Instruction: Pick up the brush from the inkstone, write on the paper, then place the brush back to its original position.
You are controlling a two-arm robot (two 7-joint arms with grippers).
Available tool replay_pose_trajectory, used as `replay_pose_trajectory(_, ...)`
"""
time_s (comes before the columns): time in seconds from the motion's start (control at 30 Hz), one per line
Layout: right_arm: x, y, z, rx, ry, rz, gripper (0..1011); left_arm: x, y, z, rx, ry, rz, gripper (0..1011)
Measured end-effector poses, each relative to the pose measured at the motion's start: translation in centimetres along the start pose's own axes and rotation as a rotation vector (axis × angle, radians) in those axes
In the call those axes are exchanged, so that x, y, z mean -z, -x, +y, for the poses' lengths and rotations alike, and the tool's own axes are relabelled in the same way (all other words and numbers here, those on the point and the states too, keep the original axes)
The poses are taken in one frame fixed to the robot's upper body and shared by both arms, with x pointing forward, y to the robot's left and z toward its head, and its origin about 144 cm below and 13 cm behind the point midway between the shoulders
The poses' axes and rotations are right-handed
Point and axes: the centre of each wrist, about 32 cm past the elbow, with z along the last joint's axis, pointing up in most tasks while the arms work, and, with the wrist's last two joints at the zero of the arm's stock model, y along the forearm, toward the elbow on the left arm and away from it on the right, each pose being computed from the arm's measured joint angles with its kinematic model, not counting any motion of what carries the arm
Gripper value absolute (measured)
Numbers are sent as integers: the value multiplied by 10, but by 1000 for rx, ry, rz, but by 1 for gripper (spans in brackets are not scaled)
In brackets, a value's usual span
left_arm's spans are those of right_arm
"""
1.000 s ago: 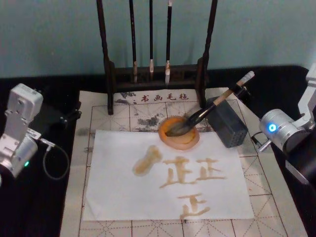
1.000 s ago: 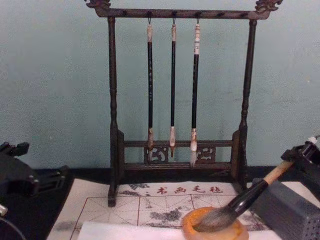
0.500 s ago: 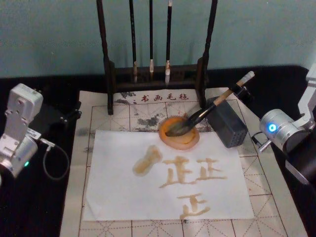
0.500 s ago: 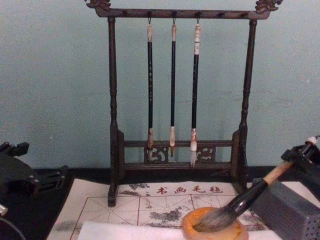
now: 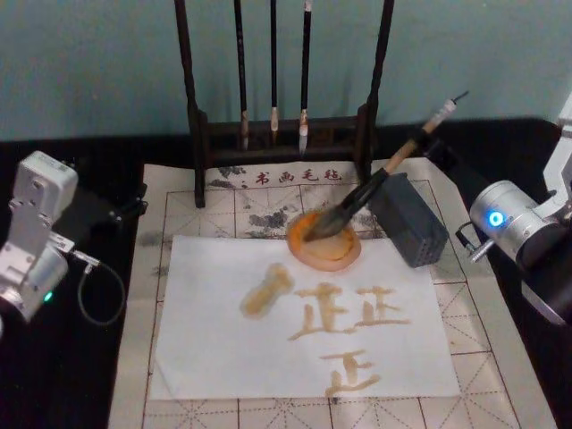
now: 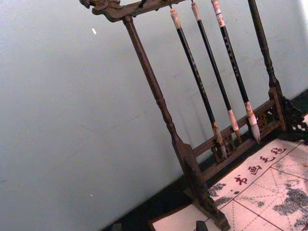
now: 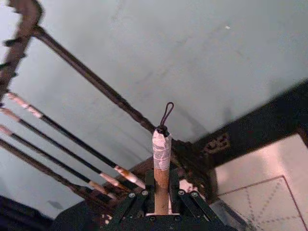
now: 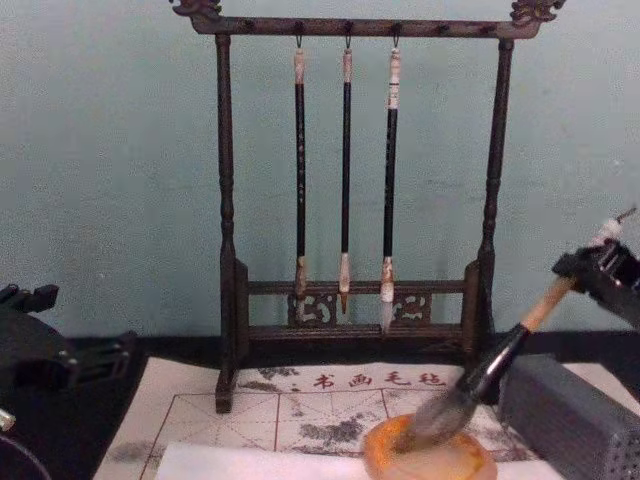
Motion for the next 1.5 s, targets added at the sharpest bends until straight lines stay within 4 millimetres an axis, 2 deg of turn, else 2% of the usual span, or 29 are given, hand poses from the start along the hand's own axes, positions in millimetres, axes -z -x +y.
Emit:
replay_pose_trajectory(0.3,-7,7,-8,-93,-12,-57,200,0,0,0,0,0,0,1001)
replay_pose_trajectory(0.6,-13,15,-21,-231,-22,-187,200,0,0,0,0,0,0,1001)
replay_pose_trajectory(1.0,-7,23,-34,-409,11,-377,200,0,0,0,0,0,0,1001)
replay_pose_trajectory(1.5,3,34,-35,-564,51,-527,200,0,0,0,0,0,0,1001)
